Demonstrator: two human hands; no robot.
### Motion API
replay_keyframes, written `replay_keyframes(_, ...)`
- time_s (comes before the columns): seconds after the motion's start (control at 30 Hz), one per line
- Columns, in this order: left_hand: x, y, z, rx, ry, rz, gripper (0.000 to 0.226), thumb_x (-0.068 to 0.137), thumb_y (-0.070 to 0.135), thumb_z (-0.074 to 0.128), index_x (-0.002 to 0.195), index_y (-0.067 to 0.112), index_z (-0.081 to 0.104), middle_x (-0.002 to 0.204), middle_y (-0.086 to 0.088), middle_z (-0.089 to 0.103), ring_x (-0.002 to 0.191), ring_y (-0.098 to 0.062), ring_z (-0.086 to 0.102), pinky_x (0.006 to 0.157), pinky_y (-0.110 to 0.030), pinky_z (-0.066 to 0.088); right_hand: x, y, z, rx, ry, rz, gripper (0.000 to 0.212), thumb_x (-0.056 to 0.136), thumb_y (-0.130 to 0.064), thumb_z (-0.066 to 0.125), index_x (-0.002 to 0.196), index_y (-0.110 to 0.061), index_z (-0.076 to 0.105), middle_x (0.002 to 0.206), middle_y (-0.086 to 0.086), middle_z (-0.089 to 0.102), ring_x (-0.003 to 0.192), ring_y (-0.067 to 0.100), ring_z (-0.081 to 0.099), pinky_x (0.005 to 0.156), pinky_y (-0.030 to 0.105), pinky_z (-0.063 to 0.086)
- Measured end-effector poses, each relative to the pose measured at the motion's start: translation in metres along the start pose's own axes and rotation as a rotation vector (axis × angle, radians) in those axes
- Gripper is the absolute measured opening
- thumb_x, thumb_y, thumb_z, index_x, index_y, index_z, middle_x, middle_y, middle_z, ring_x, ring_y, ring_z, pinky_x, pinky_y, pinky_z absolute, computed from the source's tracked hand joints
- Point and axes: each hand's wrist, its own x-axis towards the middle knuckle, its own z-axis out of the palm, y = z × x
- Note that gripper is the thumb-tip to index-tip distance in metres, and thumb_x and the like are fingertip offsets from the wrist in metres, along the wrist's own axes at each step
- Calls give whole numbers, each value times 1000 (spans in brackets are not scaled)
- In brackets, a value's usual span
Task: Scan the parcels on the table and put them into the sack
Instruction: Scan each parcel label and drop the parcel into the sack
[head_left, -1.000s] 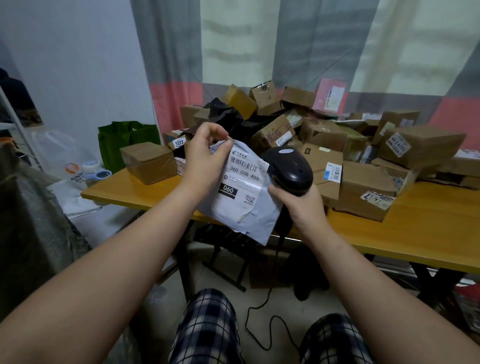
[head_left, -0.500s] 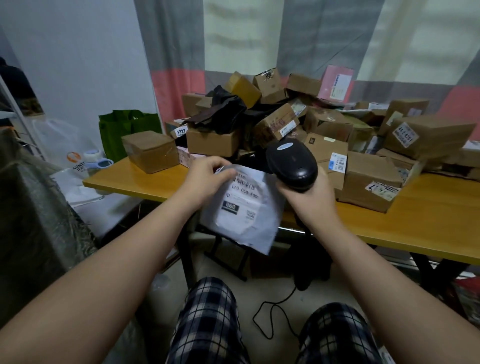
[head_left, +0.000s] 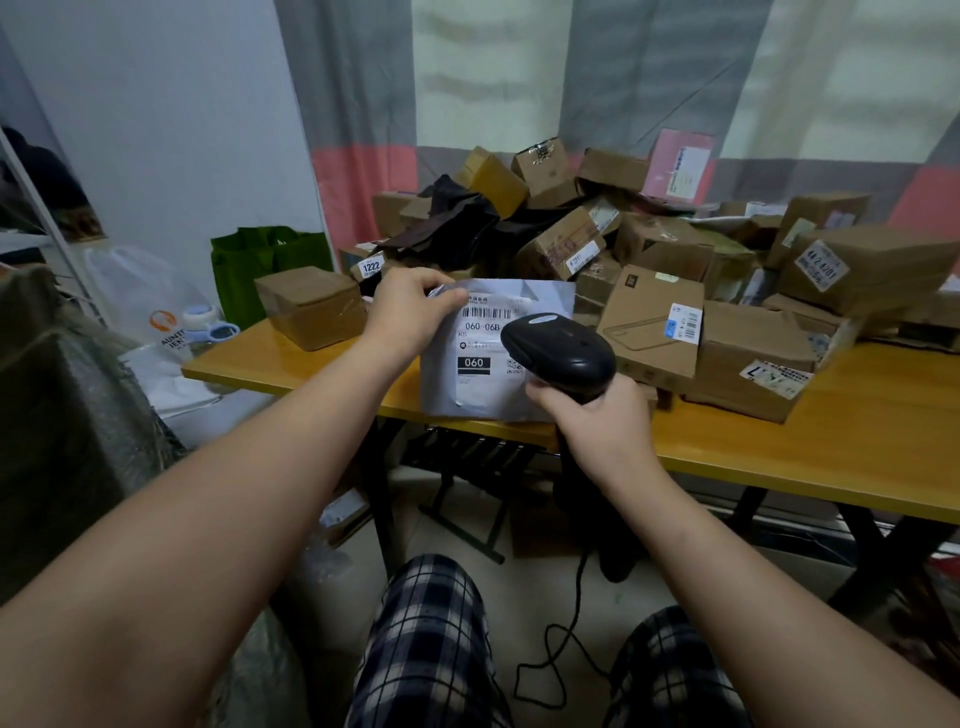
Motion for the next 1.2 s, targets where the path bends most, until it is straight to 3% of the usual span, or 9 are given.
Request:
replay_keyframes(0.17,0,-1,1,-34,-14,-30,19,85,18,71,99,7,73,96,-10,71,95,-23,66,89,-44,53,-2,3,-1,-68,-1,-4,22,76,-22,77,79,-37,60,81,-8,67,81,9,64,71,32,54)
replay_keyframes(0.27,-1,-2,1,-34,-15,-24,17,84,18,72,97,7,73,95,-9,71,93,-22,67,88,-42,53,-2,2,0,-106,11,-24,16,75,-22,76,75,-31,63,71,-8,65,72,11,65,64,27,51)
replay_keyframes(0.37,-3,-2,0,-52,-23,-25,8,85,19,71,90,13,71,91,-4,70,89,-19,66,86,-40,54,-2,2,0,-94,4,-14,16,75,-24,77,81,-32,63,75,-8,67,76,10,65,66,26,51)
replay_keyframes(0.53,-29,-10,-11,-219,31,-24,5,86,11,68,83,15,70,78,3,67,73,-7,60,73,-27,48,-2,2,11,-51,-53,-45,26,71,-25,80,80,-39,60,80,-19,64,78,-10,59,65,7,44)
replay_keyframes(0.63,-55,-27,-32,-196,140,-6,7,85,10,69,85,17,71,82,5,68,76,-1,60,74,-23,48,1,2,37,10,-128,-73,30,71,-22,81,86,-39,61,85,-24,63,79,-20,56,66,-1,39)
replay_keyframes(0.83,-110,-76,-106,-90,369,-93,16,84,14,72,81,30,69,76,24,66,73,14,57,76,-11,45,-12,11,122,67,-394,-58,24,71,-24,81,83,-37,65,78,-29,65,81,-22,56,68,0,41)
replay_keyframes(0.97,-158,-123,-168,17,524,-208,8,85,15,72,87,23,71,83,17,68,76,6,59,77,-19,48,-37,17,182,3,-706,-28,32,71,-25,83,100,-22,70,87,-11,70,82,-6,63,75,17,48)
replay_keyframes(1.07,-195,-163,-206,177,582,-316,8,86,17,70,85,25,69,87,13,68,85,0,62,79,-20,47,-60,21,225,-28,-931,-23,34,72,-21,84,102,-14,70,85,-10,68,75,-7,60,68,12,45)
replay_keyframes(1.2,-240,-221,-234,327,654,-475,9,86,13,68,85,23,68,90,6,66,94,-14,63,86,-23,44,-87,30,269,-63,-1059,5,23,73,-26,83,88,-26,65,71,-16,65,67,-3,59,62,18,45)
